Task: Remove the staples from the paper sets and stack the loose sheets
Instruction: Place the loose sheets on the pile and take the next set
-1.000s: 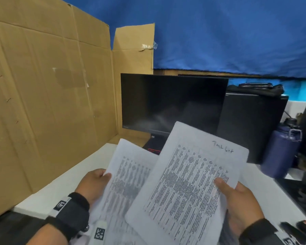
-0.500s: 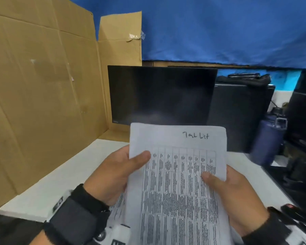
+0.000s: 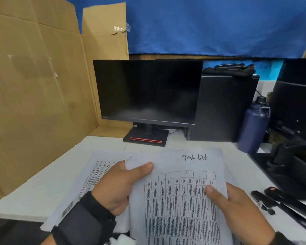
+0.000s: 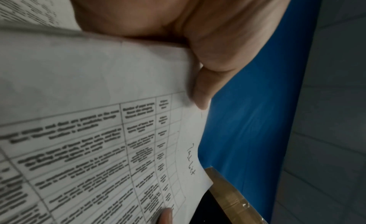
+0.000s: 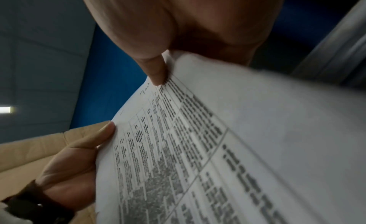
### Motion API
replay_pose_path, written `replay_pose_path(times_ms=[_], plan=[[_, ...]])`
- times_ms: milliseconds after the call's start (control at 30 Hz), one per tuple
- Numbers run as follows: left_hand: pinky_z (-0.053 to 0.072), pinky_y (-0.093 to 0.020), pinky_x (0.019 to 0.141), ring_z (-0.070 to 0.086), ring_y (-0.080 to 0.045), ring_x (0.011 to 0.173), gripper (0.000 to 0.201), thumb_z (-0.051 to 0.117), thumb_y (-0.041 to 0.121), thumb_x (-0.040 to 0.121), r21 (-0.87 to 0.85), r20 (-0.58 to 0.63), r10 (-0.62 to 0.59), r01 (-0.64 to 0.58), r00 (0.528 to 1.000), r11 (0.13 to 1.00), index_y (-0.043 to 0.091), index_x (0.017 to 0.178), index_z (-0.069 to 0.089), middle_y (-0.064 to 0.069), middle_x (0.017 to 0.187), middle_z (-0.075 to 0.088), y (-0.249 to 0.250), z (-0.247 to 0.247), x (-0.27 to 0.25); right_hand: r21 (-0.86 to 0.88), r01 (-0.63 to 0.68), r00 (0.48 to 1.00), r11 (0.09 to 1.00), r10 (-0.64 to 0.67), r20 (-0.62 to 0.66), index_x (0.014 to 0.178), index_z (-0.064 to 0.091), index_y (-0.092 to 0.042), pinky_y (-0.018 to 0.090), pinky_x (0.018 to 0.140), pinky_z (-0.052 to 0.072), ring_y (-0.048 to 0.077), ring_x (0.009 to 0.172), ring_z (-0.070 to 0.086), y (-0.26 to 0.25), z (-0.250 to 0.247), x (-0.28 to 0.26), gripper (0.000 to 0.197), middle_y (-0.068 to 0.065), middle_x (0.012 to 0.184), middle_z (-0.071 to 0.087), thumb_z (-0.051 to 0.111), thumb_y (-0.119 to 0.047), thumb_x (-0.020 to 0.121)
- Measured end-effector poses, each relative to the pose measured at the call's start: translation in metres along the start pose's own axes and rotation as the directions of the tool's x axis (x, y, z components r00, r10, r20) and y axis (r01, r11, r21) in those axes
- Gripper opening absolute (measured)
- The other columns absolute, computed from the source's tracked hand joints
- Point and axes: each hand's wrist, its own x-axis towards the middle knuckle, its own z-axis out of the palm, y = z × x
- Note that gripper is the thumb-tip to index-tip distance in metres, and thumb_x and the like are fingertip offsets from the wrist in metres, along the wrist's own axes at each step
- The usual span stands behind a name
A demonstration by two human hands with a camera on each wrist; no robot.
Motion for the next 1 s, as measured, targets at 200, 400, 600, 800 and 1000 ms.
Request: replay_pose_path(times_ms=[200, 400, 600, 800, 1000], plan=[[0.053, -0.055, 0.104, 0.071, -0.044, 0.113, 0.035, 0.062, 0.013, 0.093, 0.012, -0.034, -0.032, 0.032, 0.999, 0.999, -0.006, 0.122, 0.069, -0.027, 0.12, 0.073, -0.01, -0.006, -0.002, -0.156, 0.017, 0.994, 0.988, 0.001, 0.111, 0.089, 0.077, -0.023, 0.029, 0.079, 0.056, 0.012, 0.085, 0.074, -0.007, -0.023, 0.002, 0.022, -0.008, 0.087, 0.078, 0.064, -0.041, 0.089], [0.045, -0.063, 0.11, 0.069, -0.048, 0.113, 0.041, 0.066, 0.013, 0.087, -0.003, -0.116, -0.108, 0.109, 0.987, 0.994, -0.007, 0.123, 0.068, -0.031, 0.119, 0.072, -0.02, -0.026, 0.007, -0.69, -0.239, 0.915, 0.684, -0.078, -0.396, 0.102, 0.067, -0.034, 0.043, 0.091, 0.046, 0.028, 0.106, 0.056, 0.044, -0.109, 0.034, 0.012, -0.001, 0.112, 0.068, 0.059, -0.033, 0.094], [0.049, -0.065, 0.104, 0.071, -0.05, 0.105, 0.035, 0.066, 0.01, 0.092, -0.014, -0.199, -0.212, 0.213, 0.957, 0.977, -0.005, 0.123, 0.067, -0.033, 0.114, 0.072, -0.031, -0.032, 0.01, -0.765, -0.531, 0.843, 0.364, 0.315, -0.436, 0.115, 0.059, -0.03, 0.046, 0.09, 0.051, 0.025, 0.094, 0.065, 0.116, -0.16, 0.042, 0.033, 0.001, 0.098, 0.069, 0.056, -0.045, 0.086], [0.058, -0.058, 0.092, 0.071, -0.049, 0.106, 0.043, 0.069, 0.007, 0.084, -0.056, -0.174, -0.265, 0.259, 0.948, 0.964, -0.008, 0.125, 0.066, -0.035, 0.116, 0.071, -0.027, -0.03, 0.005, -0.632, -0.472, 0.848, 0.615, 0.119, -0.517, 0.104, 0.057, -0.029, 0.048, 0.062, 0.06, 0.025, 0.066, 0.069, 0.184, -0.228, 0.068, 0.068, -0.003, 0.075, 0.071, 0.056, -0.087, 0.068], [0.055, -0.059, 0.098, 0.068, -0.051, 0.112, 0.04, 0.065, 0.006, 0.087, -0.062, -0.072, -0.234, 0.23, 0.97, 0.971, -0.009, 0.124, 0.067, -0.036, 0.121, 0.069, -0.025, -0.029, 0.002, 0.21, -0.124, 0.904, 0.97, 0.198, -0.378, 0.096, 0.063, -0.019, 0.05, 0.077, 0.058, 0.031, 0.079, 0.07, 0.008, -0.094, 0.021, 0.022, 0.01, 0.084, 0.072, 0.07, -0.038, 0.089]])
